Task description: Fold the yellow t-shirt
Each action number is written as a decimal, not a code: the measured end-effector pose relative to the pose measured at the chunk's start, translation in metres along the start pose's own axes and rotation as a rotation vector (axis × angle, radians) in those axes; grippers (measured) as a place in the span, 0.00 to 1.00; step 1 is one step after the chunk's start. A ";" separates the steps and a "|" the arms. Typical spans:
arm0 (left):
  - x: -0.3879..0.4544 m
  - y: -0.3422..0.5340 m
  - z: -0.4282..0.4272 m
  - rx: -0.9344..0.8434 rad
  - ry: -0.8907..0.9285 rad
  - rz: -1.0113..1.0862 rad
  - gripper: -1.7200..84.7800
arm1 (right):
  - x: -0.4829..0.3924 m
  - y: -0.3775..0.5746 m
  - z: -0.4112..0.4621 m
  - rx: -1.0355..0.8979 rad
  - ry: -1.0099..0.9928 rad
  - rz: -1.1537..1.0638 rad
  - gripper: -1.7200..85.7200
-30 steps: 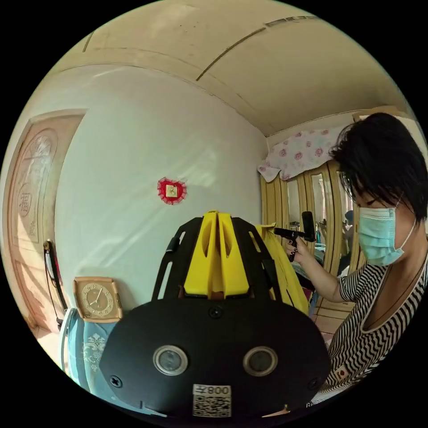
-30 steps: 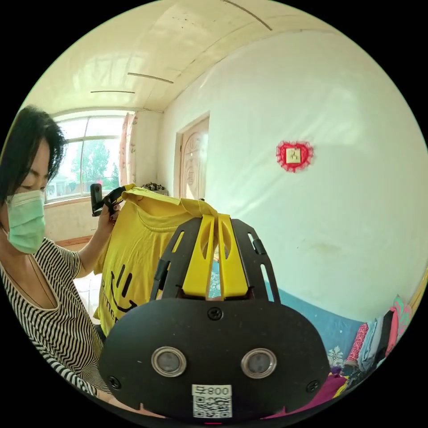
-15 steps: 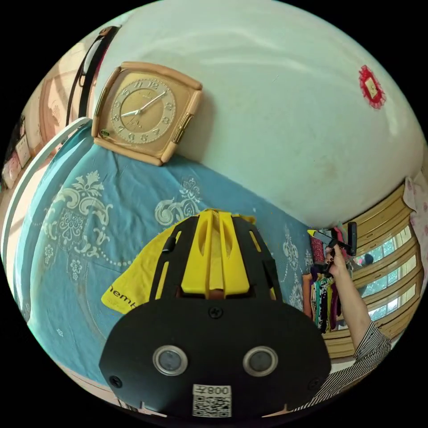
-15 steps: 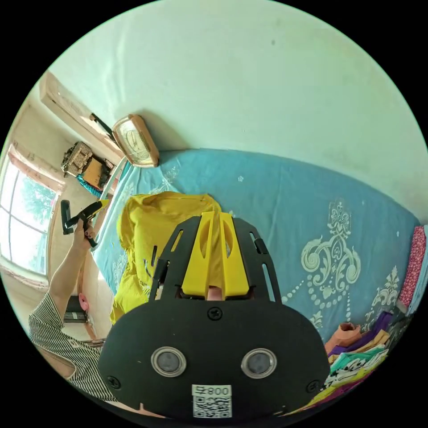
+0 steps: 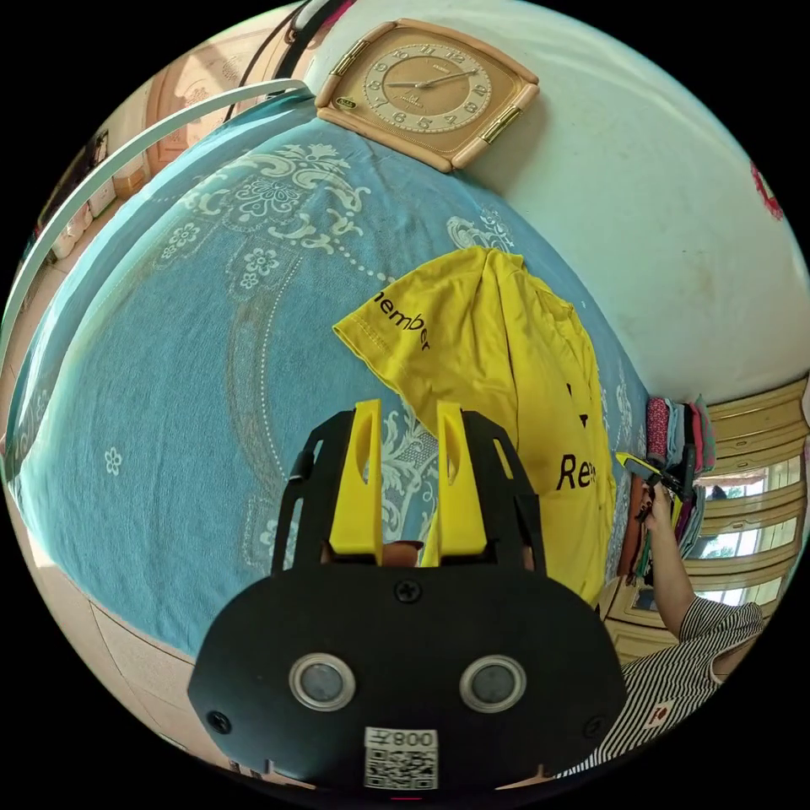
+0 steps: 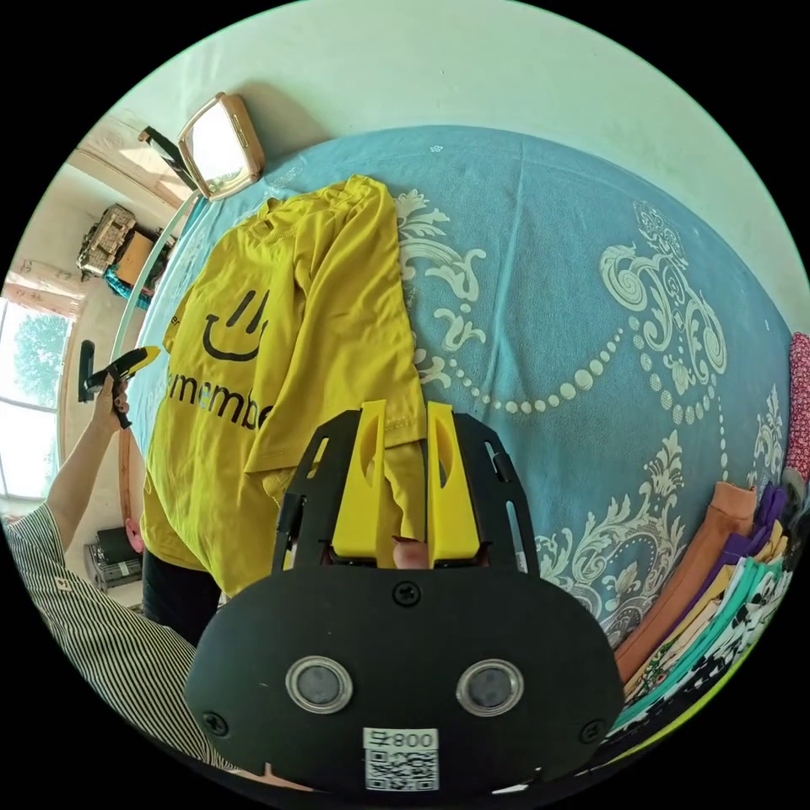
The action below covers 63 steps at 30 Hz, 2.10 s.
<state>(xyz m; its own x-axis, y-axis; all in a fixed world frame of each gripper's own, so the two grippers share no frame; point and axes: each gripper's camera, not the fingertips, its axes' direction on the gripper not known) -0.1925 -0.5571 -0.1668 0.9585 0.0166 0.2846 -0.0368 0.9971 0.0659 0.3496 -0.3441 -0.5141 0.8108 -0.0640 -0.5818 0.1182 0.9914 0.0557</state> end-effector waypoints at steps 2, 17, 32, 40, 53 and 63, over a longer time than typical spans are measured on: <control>0.001 -0.002 0.022 -0.005 -0.035 -0.009 0.12 | -0.007 -0.007 0.020 -0.023 -0.002 0.005 0.11; -0.024 0.047 0.101 0.081 0.053 -0.121 0.03 | -0.053 -0.015 0.087 -0.043 -0.010 -0.004 0.02; -0.032 0.061 0.065 0.216 -0.267 -0.110 0.05 | 0.037 -0.054 0.028 -0.022 0.312 0.279 0.02; -0.058 0.217 0.135 0.055 0.098 -0.093 0.08 | 0.035 0.111 0.118 -0.122 0.106 0.251 0.06; -0.092 0.507 0.146 -0.190 0.320 -0.276 0.16 | -0.035 0.501 0.128 -0.151 -0.275 0.430 0.14; -0.058 0.564 0.172 -0.242 0.402 -0.196 0.15 | -0.061 0.590 0.159 -0.214 -0.284 0.400 0.14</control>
<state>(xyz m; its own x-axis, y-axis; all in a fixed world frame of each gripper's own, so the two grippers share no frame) -0.3174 -0.0082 0.0184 0.9756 -0.1926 -0.1051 0.1751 0.9721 -0.1558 0.4607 0.2266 -0.3169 0.8953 0.3250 -0.3048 -0.3276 0.9438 0.0439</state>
